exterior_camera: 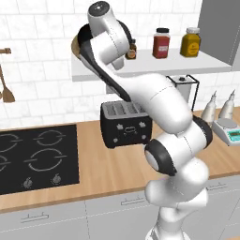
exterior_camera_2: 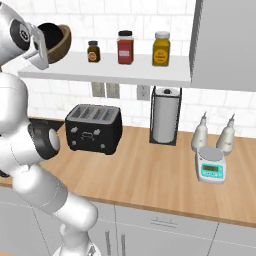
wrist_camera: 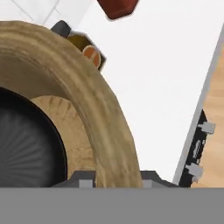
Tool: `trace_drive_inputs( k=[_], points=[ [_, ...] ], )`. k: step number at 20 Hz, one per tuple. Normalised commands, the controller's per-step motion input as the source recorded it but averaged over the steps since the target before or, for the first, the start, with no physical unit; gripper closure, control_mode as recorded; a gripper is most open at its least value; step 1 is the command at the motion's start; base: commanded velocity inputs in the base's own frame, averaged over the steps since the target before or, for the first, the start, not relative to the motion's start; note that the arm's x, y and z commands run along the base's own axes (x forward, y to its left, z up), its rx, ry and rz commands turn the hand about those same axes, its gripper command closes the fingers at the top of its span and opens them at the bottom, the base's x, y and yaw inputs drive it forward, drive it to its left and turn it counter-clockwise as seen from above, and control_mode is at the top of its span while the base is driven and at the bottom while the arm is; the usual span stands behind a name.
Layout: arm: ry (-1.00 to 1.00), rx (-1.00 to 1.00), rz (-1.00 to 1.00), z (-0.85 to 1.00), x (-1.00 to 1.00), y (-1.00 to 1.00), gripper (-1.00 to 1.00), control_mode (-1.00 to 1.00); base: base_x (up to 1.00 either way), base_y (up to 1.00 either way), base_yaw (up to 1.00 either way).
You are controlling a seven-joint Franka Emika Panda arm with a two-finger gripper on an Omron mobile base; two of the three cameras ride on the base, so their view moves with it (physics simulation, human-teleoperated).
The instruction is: Pick up the bowls on the counter and stack them on top of one another in the open cabinet. Place the smaller bowl on top of the larger bowl.
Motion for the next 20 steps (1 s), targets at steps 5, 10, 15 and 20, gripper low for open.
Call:
trace_drive_inputs(
  k=[5, 10, 15, 20],
  points=[
    [-0.05, -0.01, 0.0, -0.37, 0.41, 0.0, -1.0, -1.0, 0.0, 0.0, 0.0],
    [-0.13, 0.0, 0.0, -0.24, -0.58, -0.15, -1.0, -1.0, 0.0, 0.0, 0.0],
    [-0.32, 0.03, 0.0, -0.49, -1.0, -0.45, -1.0, -1.0, 0.0, 0.0, 0.0],
    [-0.32, 0.02, 0.0, -0.97, -1.0, -0.63, -1.0, -1.0, 0.0, 0.0, 0.0]
  ],
)
